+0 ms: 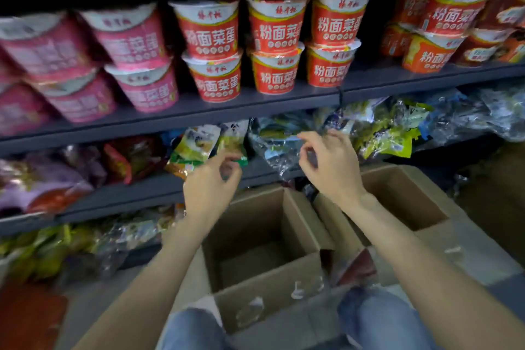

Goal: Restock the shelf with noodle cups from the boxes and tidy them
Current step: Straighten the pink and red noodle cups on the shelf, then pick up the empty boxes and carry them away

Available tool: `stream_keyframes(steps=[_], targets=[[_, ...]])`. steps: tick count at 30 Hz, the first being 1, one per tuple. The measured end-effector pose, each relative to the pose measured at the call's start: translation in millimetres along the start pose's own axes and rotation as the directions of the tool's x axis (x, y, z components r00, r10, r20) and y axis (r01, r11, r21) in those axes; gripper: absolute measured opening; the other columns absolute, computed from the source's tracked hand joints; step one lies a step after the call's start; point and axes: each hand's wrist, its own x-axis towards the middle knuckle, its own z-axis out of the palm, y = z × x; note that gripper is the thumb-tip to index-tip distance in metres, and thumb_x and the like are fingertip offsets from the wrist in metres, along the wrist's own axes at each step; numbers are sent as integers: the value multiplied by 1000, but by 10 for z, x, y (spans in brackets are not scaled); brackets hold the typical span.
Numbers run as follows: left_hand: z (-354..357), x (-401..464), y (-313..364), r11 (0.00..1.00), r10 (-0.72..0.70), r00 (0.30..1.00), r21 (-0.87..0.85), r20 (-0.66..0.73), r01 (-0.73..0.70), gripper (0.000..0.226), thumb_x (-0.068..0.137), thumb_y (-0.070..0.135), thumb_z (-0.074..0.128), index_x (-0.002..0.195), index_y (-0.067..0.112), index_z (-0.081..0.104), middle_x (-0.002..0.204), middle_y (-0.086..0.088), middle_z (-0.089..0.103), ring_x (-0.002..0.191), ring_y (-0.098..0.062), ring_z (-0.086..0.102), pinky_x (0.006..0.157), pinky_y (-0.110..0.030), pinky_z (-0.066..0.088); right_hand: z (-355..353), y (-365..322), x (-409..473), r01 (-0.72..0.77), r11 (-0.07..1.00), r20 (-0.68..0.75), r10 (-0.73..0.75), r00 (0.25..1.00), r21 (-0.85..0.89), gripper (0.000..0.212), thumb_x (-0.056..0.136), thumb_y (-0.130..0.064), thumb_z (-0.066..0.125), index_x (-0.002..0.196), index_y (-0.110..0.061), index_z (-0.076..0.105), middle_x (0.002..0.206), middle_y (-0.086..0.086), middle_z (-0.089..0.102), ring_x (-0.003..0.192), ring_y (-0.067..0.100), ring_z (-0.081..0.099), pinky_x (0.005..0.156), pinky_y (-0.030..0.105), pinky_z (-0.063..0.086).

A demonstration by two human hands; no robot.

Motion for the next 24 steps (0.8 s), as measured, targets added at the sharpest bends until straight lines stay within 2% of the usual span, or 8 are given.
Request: stream_keyframes(steps=[3, 5, 7, 10, 14, 16, 19, 24], targets=[[-59, -587, -485, 970, -232, 959, -39, 160, 241, 19, 88, 22, 57, 105, 24, 65, 85, 7, 66, 82, -9, 62, 63, -25, 42, 157, -421, -559, -34, 999, 243, 30, 970, 13, 16, 84, -17, 62, 99, -16, 65, 83, -2, 69, 79, 20, 65, 71, 31, 49], [-19, -910, -836, 929, -348, 904, -34, 250, 367, 23, 88, 17, 56, 109, 18, 65, 94, 3, 67, 87, -9, 61, 68, -19, 37, 302, -664, -911, -92, 995, 440, 73, 895, 22, 15, 86, -21, 61, 100, -19, 64, 92, -1, 68, 85, 19, 64, 65, 29, 49], [72, -1142, -1143, 866, -465, 817, -15, 340, 499, 29, 90, 19, 57, 118, 15, 61, 110, -2, 66, 102, -18, 61, 78, -20, 38, 469, -846, -1196, -156, 987, 583, 112, 804, 25, 18, 91, -27, 57, 107, -23, 63, 102, -4, 66, 90, 15, 62, 62, 23, 42], [278, -1297, -1508, 763, -599, 688, 34, 410, 645, 45, 91, 25, 57, 134, 15, 47, 132, -8, 55, 120, -24, 52, 95, -28, 39, 757, -1005, -1436, -256, 966, 668, 161, 727, 45, 23, 95, -31, 53, 115, -24, 60, 111, -6, 63, 101, 11, 58, 66, 16, 32], [627, -1259, -1846, 681, -717, 588, 198, 373, 704, 73, 90, 42, 56, 148, 16, 22, 151, -12, 26, 136, -33, 26, 111, -45, 29, 1288, -1074, -1421, -391, 913, 734, 187, 653, 115, 25, 95, -29, 55, 118, -21, 59, 113, -5, 63, 106, 11, 57, 75, 18, 42], [790, -1221, -1979, 623, -775, 524, 289, 352, 727, 83, 86, 48, 59, 149, 16, 17, 151, -13, 22, 137, -36, 23, 111, -47, 27, 1630, -1070, -1376, -434, 884, 767, 155, 623, 174, 26, 94, -28, 56, 119, -20, 60, 114, -4, 63, 106, 13, 58, 83, 26, 49], [1033, -1200, -2170, 571, -809, 427, 364, 405, 736, 77, 82, 48, 63, 145, 20, 27, 142, -15, 36, 127, -36, 39, 104, -41, 35, 2153, -1065, -1331, -507, 831, 836, 98, 539, 229, 28, 94, -28, 57, 120, -19, 59, 115, -3, 64, 106, 14, 60, 86, 30, 50], [1237, -1189, -2336, 566, -750, 396, 205, 530, 798, 48, 86, 30, 61, 132, 34, 51, 121, 0, 65, 107, -20, 62, 87, -29, 47, 2679, -1243, -1229, -626, 774, 957, 102, 273, 96, 45, 95, -42, 51, 133, -18, 49, 125, 2, 63, 114, 20, 59, 91, 33, 47]])
